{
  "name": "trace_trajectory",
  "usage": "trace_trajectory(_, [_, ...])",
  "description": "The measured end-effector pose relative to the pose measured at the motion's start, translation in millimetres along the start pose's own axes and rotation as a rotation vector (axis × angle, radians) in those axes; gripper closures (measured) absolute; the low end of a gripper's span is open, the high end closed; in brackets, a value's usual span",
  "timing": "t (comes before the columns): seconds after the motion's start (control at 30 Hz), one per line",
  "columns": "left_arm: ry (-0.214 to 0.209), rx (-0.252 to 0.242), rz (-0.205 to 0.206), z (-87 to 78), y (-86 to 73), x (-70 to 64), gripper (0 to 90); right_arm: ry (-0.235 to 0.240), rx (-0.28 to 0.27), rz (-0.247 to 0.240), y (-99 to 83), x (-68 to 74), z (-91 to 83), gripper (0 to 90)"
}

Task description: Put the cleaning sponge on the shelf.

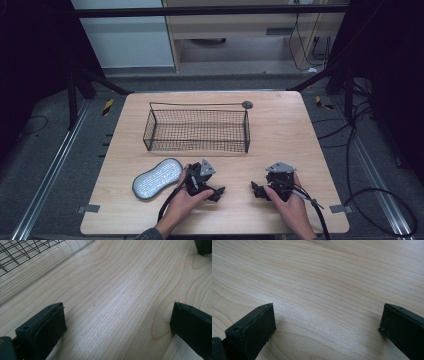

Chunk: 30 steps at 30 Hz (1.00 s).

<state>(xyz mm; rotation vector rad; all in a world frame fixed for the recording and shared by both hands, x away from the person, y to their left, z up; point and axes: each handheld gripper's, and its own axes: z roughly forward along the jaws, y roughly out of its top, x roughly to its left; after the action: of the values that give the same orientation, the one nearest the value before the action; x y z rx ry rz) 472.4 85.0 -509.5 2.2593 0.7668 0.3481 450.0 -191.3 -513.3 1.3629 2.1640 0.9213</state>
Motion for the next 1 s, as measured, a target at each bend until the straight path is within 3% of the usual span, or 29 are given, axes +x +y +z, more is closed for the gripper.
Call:
trace_trajectory(0.13, [0.004, 0.001, 0.032, -7.8, 3.5, 0.1, 2.8, 0.000, 0.000, -0.003, 0.9, -0.4, 1.0, 0.4])
trace_trajectory(0.33, [0.033, -0.003, 0.063, -40.0, 11.1, 10.4, 2.8, 0.001, 0.000, -0.004, 0.8, -0.5, 0.9, 0.4])
trace_trajectory(0.67, [0.101, 0.017, -0.022, -97.1, -0.8, 56.0, 2.5, 0.018, -0.001, -0.014, 0.0, -1.7, 0.0, 0.4])
trace_trajectory(0.83, [0.127, 0.083, -0.021, -114.4, -12.1, 78.1, 3.4, 0.021, 0.000, -0.017, 0.0, -2.1, 0.0, 0.4])
trace_trajectory(1.0, [0.141, 0.111, -0.046, -128.2, -19.9, 93.2, 3.7, 0.026, 0.000, -0.022, -0.2, -2.6, -0.2, 0.4])
